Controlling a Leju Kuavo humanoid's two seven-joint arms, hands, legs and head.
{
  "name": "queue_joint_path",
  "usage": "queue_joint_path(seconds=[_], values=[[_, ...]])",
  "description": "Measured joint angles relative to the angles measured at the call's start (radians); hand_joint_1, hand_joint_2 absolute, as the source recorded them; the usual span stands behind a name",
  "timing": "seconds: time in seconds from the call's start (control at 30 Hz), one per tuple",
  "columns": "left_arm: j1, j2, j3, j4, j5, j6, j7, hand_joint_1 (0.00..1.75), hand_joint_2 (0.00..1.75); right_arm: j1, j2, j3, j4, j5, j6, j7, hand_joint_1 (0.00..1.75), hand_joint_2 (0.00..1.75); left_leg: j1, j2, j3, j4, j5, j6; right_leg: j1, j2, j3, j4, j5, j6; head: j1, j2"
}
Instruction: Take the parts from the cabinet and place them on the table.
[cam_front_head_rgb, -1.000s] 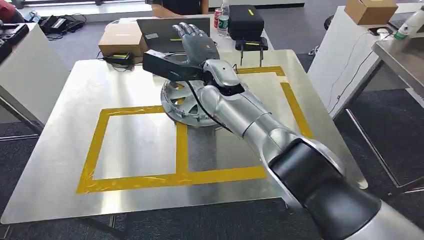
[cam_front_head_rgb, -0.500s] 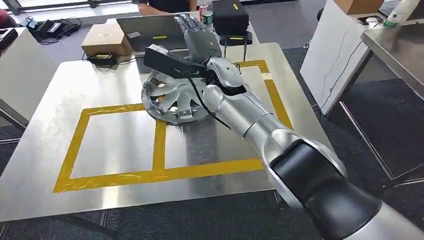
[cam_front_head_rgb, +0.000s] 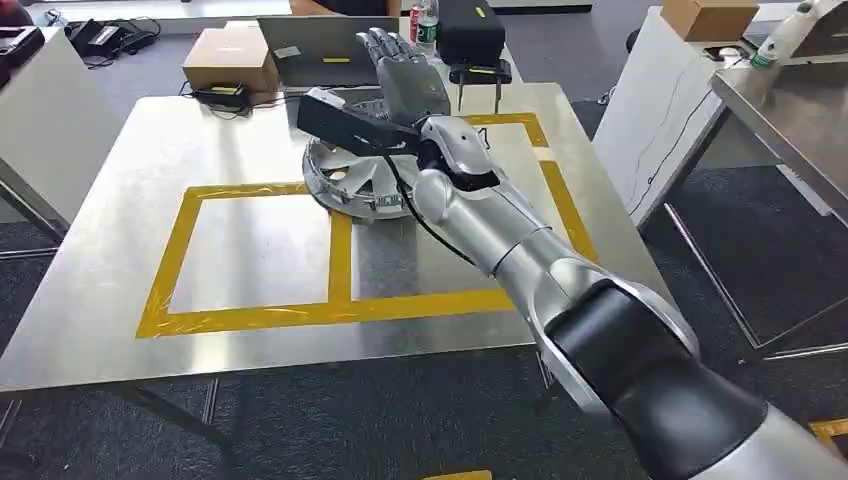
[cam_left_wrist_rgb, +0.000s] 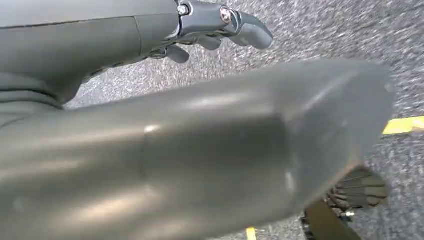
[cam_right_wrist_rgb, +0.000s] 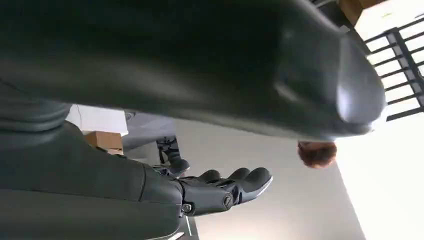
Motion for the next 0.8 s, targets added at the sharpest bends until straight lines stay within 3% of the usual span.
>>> queue_joint_path(seconds=[0.07, 0.1, 0.13, 0.17, 0.27, 0.3, 0.33, 0.37, 0.43, 0.47, 0.5, 0.53, 0.6, 0.63, 0.67, 0.77, 0.8], values=[[0.0, 0.0, 0.0, 0.0, 0.0, 0.0, 0.0, 0.0, 0.0, -0.001, -0.002, 0.0, 0.0, 0.0, 0.0, 0.0, 0.0, 0.0, -0.002, 0.0, -0.017, 0.001, 0.014, -0.002, 0.003, -0.001, 0.103, -0.133, 0.061, -0.01, 0.0, 0.0], [0.0, -0.003, 0.0, 0.0, 0.0, 0.0, 0.0, 0.0, 0.0, -0.004, -0.002, 0.0, -0.001, 0.0, 0.0, 0.0, 0.0, 0.0, -0.002, 0.0, -0.021, 0.002, 0.02, -0.004, 0.009, -0.001, 0.167, -0.223, 0.073, -0.021, 0.001, 0.0], [0.0, -0.006, 0.0, 0.0, 0.0, 0.0, 0.0, 0.0, 0.0, -0.006, -0.002, 0.0, -0.005, 0.0, -0.001, 0.0, 0.0, 0.0, -0.004, 0.001, -0.029, 0.002, 0.025, -0.011, 0.014, -0.005, 0.212, -0.298, 0.047, -0.034, 0.0, 0.0], [-0.001, -0.006, 0.0, 0.0, 0.0, 0.0, 0.0, 0.0, 0.0, -0.007, -0.002, 0.0, -0.01, 0.0, -0.002, -0.001, 0.0, 0.0, -0.002, 0.003, -0.03, 0.0, 0.034, -0.017, 0.016, -0.007, 0.215, -0.309, 0.056, -0.03, -0.002, 0.0], [0.0, -0.007, 0.0, 0.0, 0.0, 0.0, -0.001, 0.0, 0.0, -0.007, -0.003, -0.001, -0.01, 0.0, -0.001, 0.0, 0.0, 0.0, 0.002, 0.004, -0.031, -0.013, 0.056, -0.034, 0.022, -0.005, 0.205, -0.319, 0.074, -0.046, 0.009, 0.0], [0.0, -0.006, 0.0, 0.0, 0.0, 0.0, 0.0, 0.0, 0.0, -0.005, -0.003, -0.001, -0.01, 0.0, -0.002, 0.0, 0.0, 0.0, 0.003, 0.0, -0.039, -0.014, 0.049, -0.038, 0.003, -0.011, 0.208, -0.34, 0.091, -0.052, 0.008, 0.0], [0.0, -0.008, 0.0, 0.001, 0.0, 0.0, 0.0, 0.0, 0.0, -0.005, -0.003, -0.001, -0.01, 0.0, -0.001, 0.0, 0.0, 0.0, -0.001, -0.007, -0.05, 0.007, 0.018, -0.044, 0.003, -0.01, 0.205, -0.348, 0.103, -0.055, 0.009, 0.0], [0.0, -0.009, 0.0, 0.001, 0.0, 0.0, 0.0, 0.0, 0.0, -0.008, -0.003, -0.001, -0.011, 0.0, -0.002, -0.001, 0.0, 0.0, 0.001, -0.008, -0.071, 0.067, -0.034, -0.049, 0.0, -0.013, 0.195, -0.349, 0.111, -0.06, 0.007, 0.0], [0.001, -0.004, 0.0, 0.001, 0.0, 0.0, 0.002, 0.0, 0.0, -0.006, -0.003, -0.001, -0.011, -0.001, -0.002, -0.001, 0.0, 0.0, 0.009, -0.008, -0.118, 0.221, -0.118, -0.06, -0.001, -0.013, 0.175, -0.348, 0.125, -0.058, 0.006, 0.0], [0.001, -0.003, 0.0, 0.001, 0.0, 0.0, 0.002, 0.0, 0.0, -0.003, -0.003, -0.001, -0.01, -0.002, -0.003, -0.003, 0.0, 0.0, 0.012, -0.008, -0.123, 0.262, -0.128, -0.066, -0.002, -0.013, 0.166, -0.346, 0.132, -0.056, 0.007, 0.0], [0.002, -0.002, 0.0, 0.001, 0.0, 0.0, 0.002, 0.0, 0.0, 0.0, -0.003, -0.001, -0.01, -0.005, -0.006, -0.004, 0.0, 0.0, 0.015, -0.007, -0.11, 0.261, -0.114, -0.071, -0.005, -0.013, 0.157, -0.345, 0.137, -0.052, 0.006, 0.0], [0.002, -0.001, 0.001, 0.0, 0.0, 0.0, 0.002, 0.0, 0.0, 0.002, -0.003, -0.001, -0.01, -0.005, -0.011, -0.004, 0.0, 0.0, 0.018, -0.007, -0.075, 0.219, -0.086, -0.076, -0.009, -0.012, 0.147, -0.34, 0.143, -0.046, 0.006, 0.0], [0.001, -0.001, 0.002, 0.0, 0.001, 0.0, 0.0, 0.0, 0.0, 0.001, -0.003, -0.001, -0.011, -0.005, -0.018, -0.004, 0.0, 0.0, 0.03, -0.007, 0.038, 0.05, -0.029, -0.091, -0.022, -0.012, 0.129, -0.323, 0.148, -0.036, 0.006, 0.0], [0.0, -0.005, 0.003, 0.001, 0.004, 0.001, 0.0, 0.0, 0.0, 0.001, -0.003, -0.001, -0.013, -0.004, -0.02, -0.004, 0.0, 0.0, 0.024, -0.01, 0.064, 0.008, -0.065, -0.104, -0.018, -0.01, 0.115, -0.319, 0.15, -0.026, 0.003, 0.0], [0.001, -0.003, 0.007, 0.0, 0.005, 0.002, -0.003, 0.0, 0.0, 0.002, -0.003, -0.002, -0.013, -0.004, -0.021, -0.001, 0.0, 0.0, 0.018, -0.021, 0.061, 0.009, -0.049, -0.079, -0.016, -0.01, 0.109, -0.315, 0.156, -0.017, -0.003, 0.0], [0.004, -0.005, 0.016, 0.002, 0.004, 0.003, -0.003, 0.0, 0.0, 0.01, -0.003, -0.002, -0.013, 0.002, -0.022, 0.006, 0.0, 0.0, 0.015, -0.02, 0.038, 0.017, -0.041, -0.053, -0.016, -0.007, 0.103, -0.323, 0.181, 0.003, -0.001, 0.0], [0.005, -0.005, 0.016, 0.002, 0.002, 0.003, -0.003, 0.0, 0.0, 0.012, -0.006, -0.002, -0.013, 0.002, -0.022, 0.01, 0.0, 0.0, 0.019, -0.018, 0.032, 0.013, -0.033, -0.04, -0.019, -0.007, 0.097, -0.32, 0.174, 0.005, 0.0, 0.0]])
